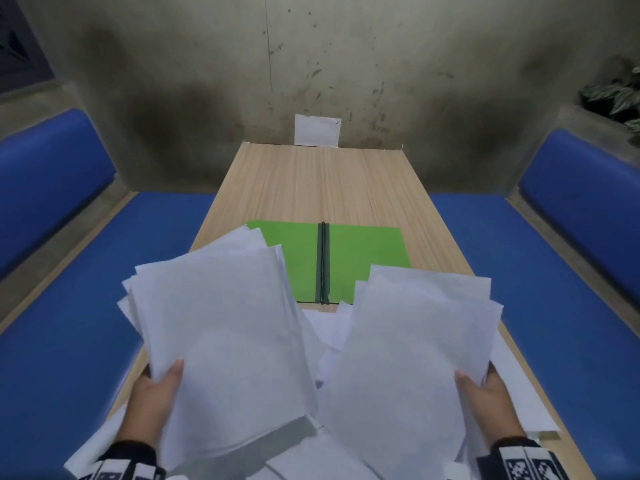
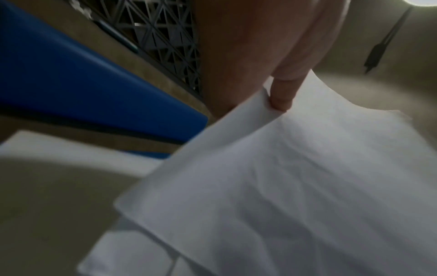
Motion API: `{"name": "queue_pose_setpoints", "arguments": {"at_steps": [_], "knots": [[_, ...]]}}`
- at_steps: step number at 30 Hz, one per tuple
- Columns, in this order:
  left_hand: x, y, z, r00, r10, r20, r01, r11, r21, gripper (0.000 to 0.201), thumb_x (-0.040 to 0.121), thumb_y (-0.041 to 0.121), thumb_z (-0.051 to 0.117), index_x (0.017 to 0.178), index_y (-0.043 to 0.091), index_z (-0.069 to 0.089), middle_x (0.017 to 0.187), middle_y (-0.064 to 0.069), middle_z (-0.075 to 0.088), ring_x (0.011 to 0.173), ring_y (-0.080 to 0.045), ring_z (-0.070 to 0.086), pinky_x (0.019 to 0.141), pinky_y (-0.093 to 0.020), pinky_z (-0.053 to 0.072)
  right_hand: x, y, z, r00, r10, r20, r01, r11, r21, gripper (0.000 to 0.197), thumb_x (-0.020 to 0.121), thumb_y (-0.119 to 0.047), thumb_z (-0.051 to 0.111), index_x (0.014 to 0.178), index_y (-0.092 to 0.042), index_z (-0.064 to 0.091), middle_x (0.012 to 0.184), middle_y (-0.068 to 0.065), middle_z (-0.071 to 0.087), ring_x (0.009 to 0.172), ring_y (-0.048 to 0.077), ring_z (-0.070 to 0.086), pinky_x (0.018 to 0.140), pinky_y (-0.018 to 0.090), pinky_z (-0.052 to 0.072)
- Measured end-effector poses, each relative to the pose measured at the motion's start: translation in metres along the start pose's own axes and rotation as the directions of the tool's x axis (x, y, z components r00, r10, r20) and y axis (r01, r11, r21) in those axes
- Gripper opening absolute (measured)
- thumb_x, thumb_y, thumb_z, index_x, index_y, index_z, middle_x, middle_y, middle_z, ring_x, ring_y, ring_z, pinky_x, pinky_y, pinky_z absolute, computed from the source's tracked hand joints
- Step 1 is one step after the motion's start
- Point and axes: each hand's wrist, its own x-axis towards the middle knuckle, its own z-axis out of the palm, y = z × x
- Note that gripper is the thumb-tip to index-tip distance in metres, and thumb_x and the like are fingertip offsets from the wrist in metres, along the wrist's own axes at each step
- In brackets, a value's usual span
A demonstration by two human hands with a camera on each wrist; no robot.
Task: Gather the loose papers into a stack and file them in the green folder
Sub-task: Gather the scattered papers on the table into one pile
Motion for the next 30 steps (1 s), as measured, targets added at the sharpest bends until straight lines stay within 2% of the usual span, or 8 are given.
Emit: {"name": "queue_pose_setpoints", "arguments": {"at_steps": [4, 9, 15, 19, 22, 25, 28, 30], "knots": [[0.009, 0.008, -0.020, 0.998, 0.008, -0.060, -0.005, 0.999, 0.046, 0.041, 0.089, 0.017, 0.058, 0.124, -0.004, 0.050, 0.123, -0.021, 0.056, 0.109, -0.035, 0.054, 0.097, -0.043, 0.040, 0.001, -0.022, -0.027, 0.999, -0.034, 0.020, 0.032, 0.997, 0.066, 0.026, 0.091, -0.009, 0.056, 0.115, 0.001, 0.057, 0.109, 0.024, 0.063, 0.087, 0.032, 0.059, 0.085, 0.038, 0.047], [0.008, 0.020, -0.020, 0.997, 0.037, -0.070, -0.031, 0.996, 0.086, 0.037, 0.089, 0.015, 0.057, 0.118, -0.006, 0.053, 0.122, -0.027, 0.057, 0.113, -0.041, 0.054, 0.100, -0.047, 0.039, -0.006, -0.051, -0.049, 0.973, -0.160, 0.169, 0.106, 0.950, 0.293, 0.024, 0.077, -0.018, 0.069, 0.099, -0.008, 0.067, 0.097, 0.004, 0.076, 0.073, 0.013, 0.074, 0.064, 0.026, 0.060], [-0.018, 0.031, 0.017, 0.993, 0.040, 0.114, -0.046, 0.998, 0.050, 0.022, 0.088, 0.017, 0.059, 0.104, 0.001, 0.059, 0.102, -0.020, 0.065, 0.087, -0.029, 0.060, 0.083, -0.036, 0.044, -0.009, -0.073, -0.018, 0.936, -0.138, 0.323, -0.019, 0.899, 0.438, 0.016, 0.083, 0.008, 0.053, 0.092, -0.002, 0.062, 0.065, -0.003, 0.077, 0.052, 0.006, 0.071, 0.045, 0.015, 0.055], [-0.039, 0.031, 0.051, 0.953, 0.012, 0.302, -0.033, 0.997, 0.064, 0.026, 0.086, 0.017, 0.062, 0.107, 0.003, 0.062, 0.098, -0.017, 0.070, 0.090, -0.030, 0.066, 0.082, -0.037, 0.050, -0.010, -0.061, 0.025, 0.881, -0.134, 0.454, -0.089, 0.895, 0.437, 0.051, 0.063, -0.010, 0.075, 0.111, 0.002, 0.061, 0.085, 0.008, 0.079, 0.073, 0.021, 0.075, 0.060, 0.028, 0.061], [-0.052, 0.035, 0.069, 0.916, 0.003, 0.401, -0.056, 0.991, 0.121, 0.023, 0.082, 0.013, 0.064, 0.104, 0.006, 0.062, 0.095, -0.012, 0.071, 0.090, -0.030, 0.067, 0.075, -0.038, 0.054, -0.012, -0.052, 0.046, 0.867, -0.084, 0.491, -0.173, 0.874, 0.454, 0.026, 0.085, 0.000, 0.056, 0.111, -0.002, 0.062, 0.090, 0.010, 0.078, 0.079, 0.024, 0.075, 0.067, 0.034, 0.062], [-0.057, 0.037, 0.076, 0.901, -0.032, 0.432, -0.054, 0.981, 0.185, 0.021, 0.087, 0.005, 0.054, 0.106, 0.006, 0.061, 0.090, -0.009, 0.071, 0.081, -0.024, 0.067, 0.061, -0.029, 0.050, -0.018, -0.045, 0.055, 0.849, -0.032, 0.527, -0.229, 0.877, 0.423, 0.025, 0.090, -0.001, 0.052, 0.113, -0.003, 0.062, 0.094, 0.011, 0.077, 0.081, 0.024, 0.075, 0.067, 0.033, 0.062], [-0.057, 0.037, 0.070, 0.912, -0.018, 0.411, -0.022, 0.996, 0.092, 0.034, 0.092, 0.040, 0.049, 0.115, 0.018, 0.060, 0.104, -0.001, 0.071, 0.098, -0.019, 0.066, 0.083, -0.033, 0.050, -0.019, -0.041, 0.055, 0.867, -0.009, 0.499, -0.226, 0.884, 0.409, 0.028, 0.090, -0.003, 0.053, 0.117, -0.002, 0.060, 0.099, 0.010, 0.077, 0.084, 0.023, 0.075, 0.067, 0.031, 0.062], [-0.056, 0.033, 0.065, 0.900, 0.065, 0.431, -0.088, 0.996, 0.033, 0.071, 0.073, 0.078, 0.043, 0.122, 0.028, 0.056, 0.118, 0.008, 0.066, 0.115, -0.015, 0.059, 0.102, -0.038, 0.043, -0.021, -0.041, 0.055, 0.885, -0.013, 0.465, -0.206, 0.885, 0.417, 0.033, 0.089, -0.005, 0.056, 0.122, -0.001, 0.058, 0.107, 0.014, 0.074, 0.087, 0.024, 0.074, 0.068, 0.031, 0.061]]}}
